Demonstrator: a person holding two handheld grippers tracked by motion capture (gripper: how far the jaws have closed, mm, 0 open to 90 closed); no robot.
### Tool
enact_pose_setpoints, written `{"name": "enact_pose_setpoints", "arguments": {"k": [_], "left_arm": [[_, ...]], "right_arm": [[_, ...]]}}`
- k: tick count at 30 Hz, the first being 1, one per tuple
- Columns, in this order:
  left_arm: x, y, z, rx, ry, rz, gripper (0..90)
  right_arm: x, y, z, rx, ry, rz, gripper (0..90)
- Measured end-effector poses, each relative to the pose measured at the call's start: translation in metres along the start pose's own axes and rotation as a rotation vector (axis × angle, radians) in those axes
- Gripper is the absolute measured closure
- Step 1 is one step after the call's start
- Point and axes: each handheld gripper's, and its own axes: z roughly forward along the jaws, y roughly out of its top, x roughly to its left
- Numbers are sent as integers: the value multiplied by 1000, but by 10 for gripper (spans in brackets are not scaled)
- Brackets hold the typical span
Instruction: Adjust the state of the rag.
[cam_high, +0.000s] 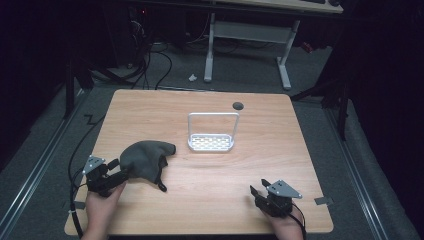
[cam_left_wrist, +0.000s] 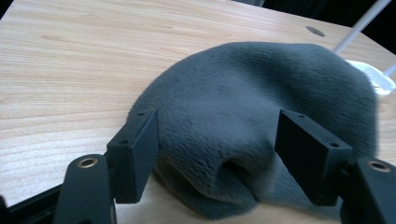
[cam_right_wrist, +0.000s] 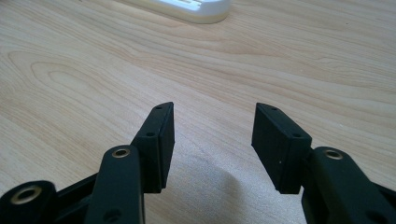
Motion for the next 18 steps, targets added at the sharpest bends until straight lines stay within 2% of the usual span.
{"name": "enact_pose_setpoints", "arguments": {"k": [2, 3, 5, 8, 12, 16, 17, 18], "left_arm": [[0, 0, 1, 15, 1, -1, 323], [0, -2, 1, 25, -4, -6, 424], [1, -2, 0, 31, -17, -10, 572], [-8, -4, -4, 44, -39, 7, 732], [-31, -7, -10, 44, -79, 62, 782], [-60, -10, -12, 49, -156, 116, 787], [-60, -10, -12, 49, -156, 116, 787], [-78, -13, -12, 57, -198, 152, 787]], "right_arm": [[0, 0, 0, 0, -1, 0, 495], [-1, 0, 0, -2, -1, 2, 495], [-1, 0, 0, -2, -3, 3, 495], [-1, 0, 0, -2, -4, 1, 495], [0, 1, -1, -7, -6, -7, 494], [0, 1, -2, -13, -9, -7, 493], [0, 2, -2, -15, -8, -8, 493], [1, 2, -2, -15, -7, -5, 493]]}}
